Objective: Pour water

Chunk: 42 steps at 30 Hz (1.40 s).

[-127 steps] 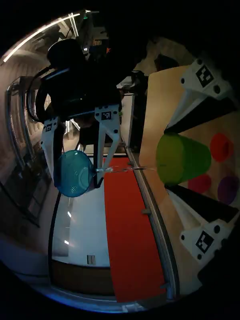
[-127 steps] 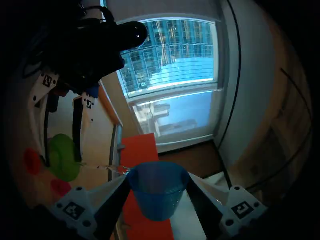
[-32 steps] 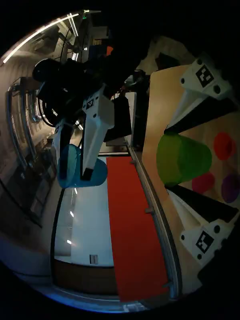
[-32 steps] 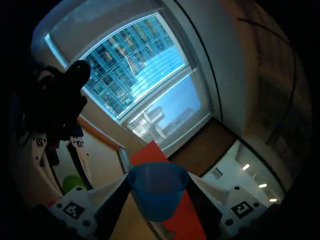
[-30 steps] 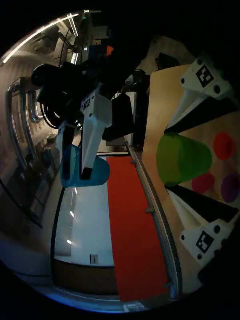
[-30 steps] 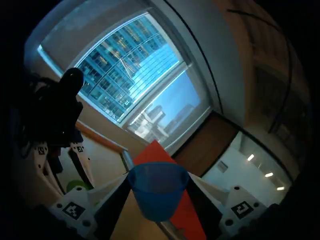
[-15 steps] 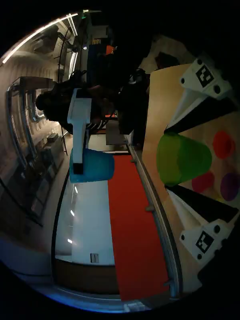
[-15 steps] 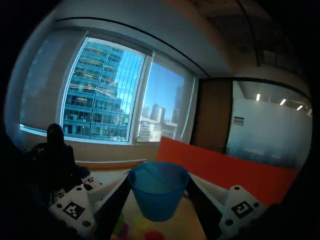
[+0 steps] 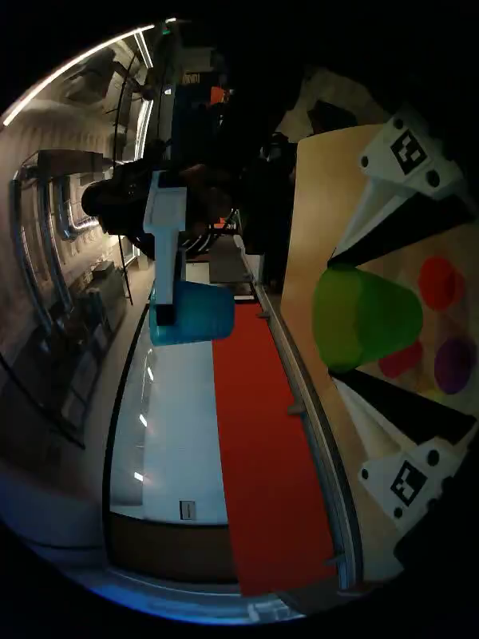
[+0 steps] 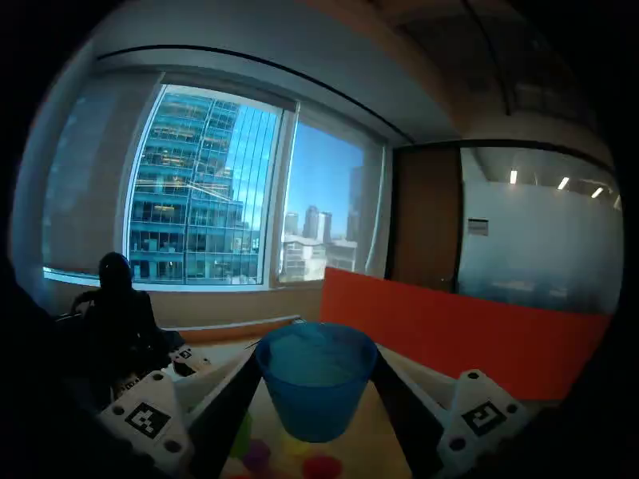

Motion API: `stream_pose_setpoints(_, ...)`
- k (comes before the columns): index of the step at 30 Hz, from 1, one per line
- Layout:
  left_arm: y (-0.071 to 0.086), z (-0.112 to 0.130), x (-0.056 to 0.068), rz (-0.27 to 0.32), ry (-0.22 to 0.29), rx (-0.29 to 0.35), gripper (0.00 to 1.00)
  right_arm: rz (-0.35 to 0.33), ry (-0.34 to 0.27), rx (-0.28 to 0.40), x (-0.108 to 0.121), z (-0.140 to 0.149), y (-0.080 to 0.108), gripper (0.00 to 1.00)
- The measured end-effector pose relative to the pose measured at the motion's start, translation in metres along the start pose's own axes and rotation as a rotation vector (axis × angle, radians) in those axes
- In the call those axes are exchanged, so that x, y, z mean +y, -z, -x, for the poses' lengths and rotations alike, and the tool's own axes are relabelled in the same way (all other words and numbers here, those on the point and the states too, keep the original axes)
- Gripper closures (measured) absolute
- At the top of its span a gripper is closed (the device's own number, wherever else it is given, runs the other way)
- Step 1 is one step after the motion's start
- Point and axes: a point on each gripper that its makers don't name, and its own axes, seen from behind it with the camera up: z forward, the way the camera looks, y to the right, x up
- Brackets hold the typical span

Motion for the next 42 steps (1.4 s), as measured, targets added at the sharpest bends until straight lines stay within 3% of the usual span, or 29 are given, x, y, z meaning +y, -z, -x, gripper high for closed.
stream_pose_setpoints(20,0.05,0.03,-0.036,-0.127,0.003,-0.048,0.11,0.053,0.007,-0.053,0.019,0.064,0.043,0.09)
stream_pose_setpoints(29,0.059,0.042,-0.041,-0.146,0.012,-0.071,0.11,0.059,-0.008,-0.067,0.021,0.083,0.046,0.09)
stream_pose_setpoints(42,0.07,0.091,-0.05,-0.166,0.026,-0.195,0.11,0.055,-0.034,-0.146,0.021,0.139,0.047,0.09)
